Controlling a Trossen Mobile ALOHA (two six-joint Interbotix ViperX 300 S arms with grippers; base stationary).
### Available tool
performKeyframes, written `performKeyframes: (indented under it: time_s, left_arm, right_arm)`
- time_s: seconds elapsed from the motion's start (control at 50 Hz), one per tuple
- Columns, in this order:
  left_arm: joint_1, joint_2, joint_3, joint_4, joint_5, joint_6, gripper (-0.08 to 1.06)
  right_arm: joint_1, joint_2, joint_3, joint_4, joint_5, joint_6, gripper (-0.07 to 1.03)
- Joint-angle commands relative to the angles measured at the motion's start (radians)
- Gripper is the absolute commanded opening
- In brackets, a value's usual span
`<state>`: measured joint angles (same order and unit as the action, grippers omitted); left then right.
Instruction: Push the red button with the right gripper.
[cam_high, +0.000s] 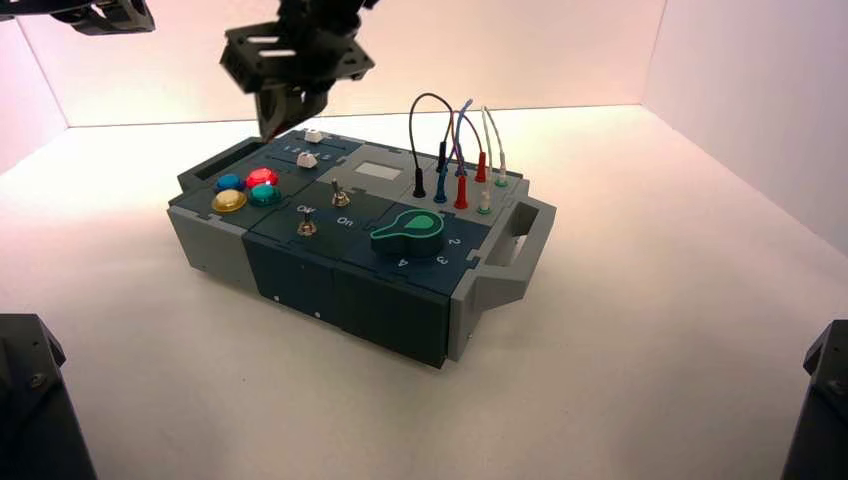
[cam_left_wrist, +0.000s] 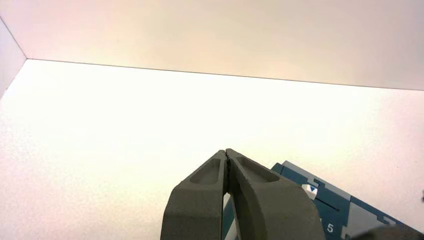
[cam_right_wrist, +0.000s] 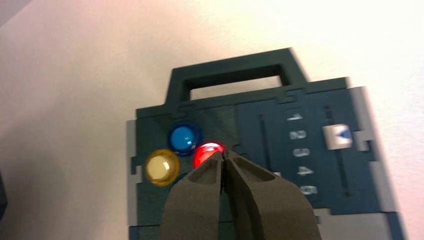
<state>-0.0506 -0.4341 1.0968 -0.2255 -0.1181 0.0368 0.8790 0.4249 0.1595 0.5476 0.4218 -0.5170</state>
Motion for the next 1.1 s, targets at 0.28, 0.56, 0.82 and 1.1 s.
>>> performKeyframes:
  time_s: [0.28, 0.56, 0.82, 1.1]
  left_arm:
    - [0.011, 0.003, -0.014, 0.0, -0.006, 0.0, -0.03]
    - [0.009, 0.018, -0.018, 0.002, -0.005, 0.0, -0.03]
    - [0.011, 0.018, -0.018, 0.002, -0.006, 0.0, -0.03]
    - [0.011, 0.02, -0.018, 0.002, -0.006, 0.0, -0.03]
  right_arm:
    - [-0.109, -0.195, 0.083, 0.0, -0.054, 0.0, -0.02]
    - [-0.153, -0.27, 0.156, 0.0, -0.095, 0.0, -0.02]
    - [-0.224, -0.351, 0.245, 0.0, -0.129, 0.0, -0.02]
    - [-0.293, -0.46, 0.353, 0.003, -0.16, 0.0, -0.02]
